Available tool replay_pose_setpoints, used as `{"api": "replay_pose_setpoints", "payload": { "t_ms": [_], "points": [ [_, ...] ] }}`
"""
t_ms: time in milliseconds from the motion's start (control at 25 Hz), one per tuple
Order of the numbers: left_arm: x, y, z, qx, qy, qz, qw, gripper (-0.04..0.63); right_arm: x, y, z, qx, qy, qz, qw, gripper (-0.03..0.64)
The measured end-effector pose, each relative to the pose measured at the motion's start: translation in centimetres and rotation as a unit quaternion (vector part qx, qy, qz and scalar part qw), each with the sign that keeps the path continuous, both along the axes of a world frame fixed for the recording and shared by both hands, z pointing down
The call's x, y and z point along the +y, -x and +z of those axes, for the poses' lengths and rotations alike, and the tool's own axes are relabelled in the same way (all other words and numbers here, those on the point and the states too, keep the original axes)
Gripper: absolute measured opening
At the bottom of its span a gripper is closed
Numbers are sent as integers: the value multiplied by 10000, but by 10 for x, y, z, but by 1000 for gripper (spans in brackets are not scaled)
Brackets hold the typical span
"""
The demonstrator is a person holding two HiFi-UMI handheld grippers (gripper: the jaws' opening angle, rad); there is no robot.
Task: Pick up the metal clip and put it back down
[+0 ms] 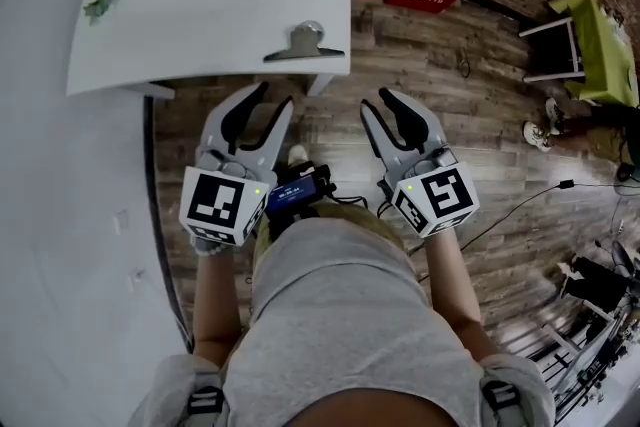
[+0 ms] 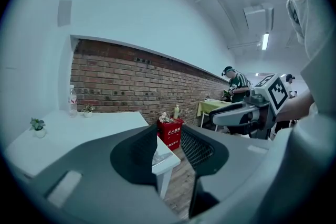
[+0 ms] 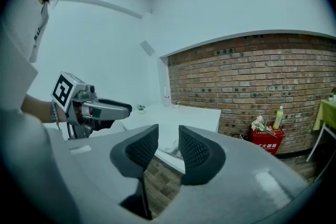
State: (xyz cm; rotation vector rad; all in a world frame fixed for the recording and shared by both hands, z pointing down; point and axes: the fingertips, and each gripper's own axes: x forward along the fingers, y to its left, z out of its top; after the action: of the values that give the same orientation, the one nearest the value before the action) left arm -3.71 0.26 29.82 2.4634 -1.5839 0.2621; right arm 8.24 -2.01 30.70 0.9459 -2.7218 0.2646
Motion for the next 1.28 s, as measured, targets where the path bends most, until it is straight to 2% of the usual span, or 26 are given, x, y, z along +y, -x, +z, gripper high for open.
{"api": "replay_pose_setpoints", "payload": {
  "t_ms": [360,800,1280],
  "points": [
    [-31,28,11,30,216,42,9998,141,-40,32,7,5,80,12,10000,123],
    [-44,48,26,52,332,89,9994,143,-53,54,22,126,229,-22,9997,123],
    [-51,48,32,195,364,-122,9991,144,-61,60,35,224,364,-347,9985,123]
  ]
}}
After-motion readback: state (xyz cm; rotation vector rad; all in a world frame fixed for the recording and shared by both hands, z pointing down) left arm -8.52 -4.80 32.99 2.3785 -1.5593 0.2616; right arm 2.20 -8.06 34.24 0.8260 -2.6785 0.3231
